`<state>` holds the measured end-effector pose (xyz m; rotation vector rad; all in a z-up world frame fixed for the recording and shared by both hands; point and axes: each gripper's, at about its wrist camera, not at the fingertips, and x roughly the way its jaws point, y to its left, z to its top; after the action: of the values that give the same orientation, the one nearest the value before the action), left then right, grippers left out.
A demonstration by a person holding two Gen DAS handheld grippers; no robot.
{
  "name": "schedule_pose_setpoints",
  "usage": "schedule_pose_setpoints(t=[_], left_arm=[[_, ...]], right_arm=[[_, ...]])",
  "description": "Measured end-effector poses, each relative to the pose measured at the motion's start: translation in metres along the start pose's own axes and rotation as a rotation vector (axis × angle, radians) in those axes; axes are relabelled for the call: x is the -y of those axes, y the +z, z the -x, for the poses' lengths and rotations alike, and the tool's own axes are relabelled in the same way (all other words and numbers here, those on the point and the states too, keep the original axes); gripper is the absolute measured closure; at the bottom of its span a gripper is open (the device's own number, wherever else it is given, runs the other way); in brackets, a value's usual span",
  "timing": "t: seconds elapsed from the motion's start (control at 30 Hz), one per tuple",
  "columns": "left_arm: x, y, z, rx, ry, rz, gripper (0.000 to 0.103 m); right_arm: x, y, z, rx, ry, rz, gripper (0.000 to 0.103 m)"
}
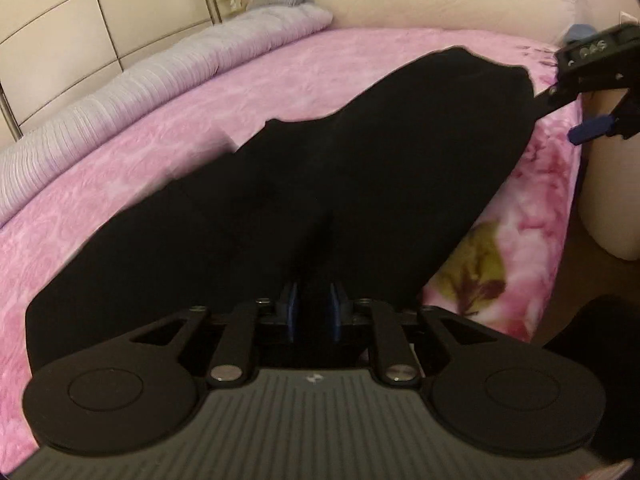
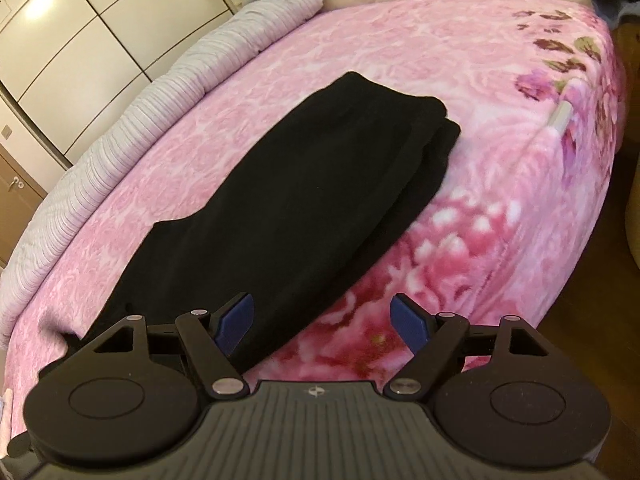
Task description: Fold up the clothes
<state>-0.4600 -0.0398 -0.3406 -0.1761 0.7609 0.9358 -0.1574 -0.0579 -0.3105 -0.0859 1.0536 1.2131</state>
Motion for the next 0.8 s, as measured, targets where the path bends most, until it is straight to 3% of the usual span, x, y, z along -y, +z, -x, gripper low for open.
schedule_pose_setpoints(t=[0.1, 0.27, 0.33, 0.4, 0.43, 0.6, 0.8], left_arm=[[-0.026, 0.001, 0.016, 0.046, -0.079, 0.124, 0.078], [-0.074, -0.007, 0.055, 0.098, -0.124, 0.330, 0.074], [-0.095, -0.014, 0.062, 0.069, -0.100, 0.428, 0.074], [-0.112, -0.024, 0.070, 0.044, -0.084, 0.502, 0.074], [-0.120, -0.028, 0.071, 0.030, -0.081, 0.527, 0.074], [-0.147, -0.048, 0.075, -0.062, -0.033, 0.580, 0.072], [-0.162, -0.059, 0.072, -0.076, -0.027, 0.609, 0.067]], right_arm=[[0.001, -0.004, -0.002, -0.006, 0.011, -0.023, 0.023], [-0.029, -0.009, -0.006, -0.030, 0.215, -0.025, 0.026], [-0.045, -0.011, -0.013, -0.069, 0.324, -0.020, 0.037], [-0.064, -0.018, -0.032, -0.167, 0.396, -0.028, 0.055], [-0.074, -0.022, -0.042, -0.215, 0.431, -0.033, 0.059], [-0.106, -0.040, -0.082, -0.344, 0.448, -0.046, 0.058], [-0.125, -0.037, -0.108, -0.356, 0.438, -0.074, 0.054]])
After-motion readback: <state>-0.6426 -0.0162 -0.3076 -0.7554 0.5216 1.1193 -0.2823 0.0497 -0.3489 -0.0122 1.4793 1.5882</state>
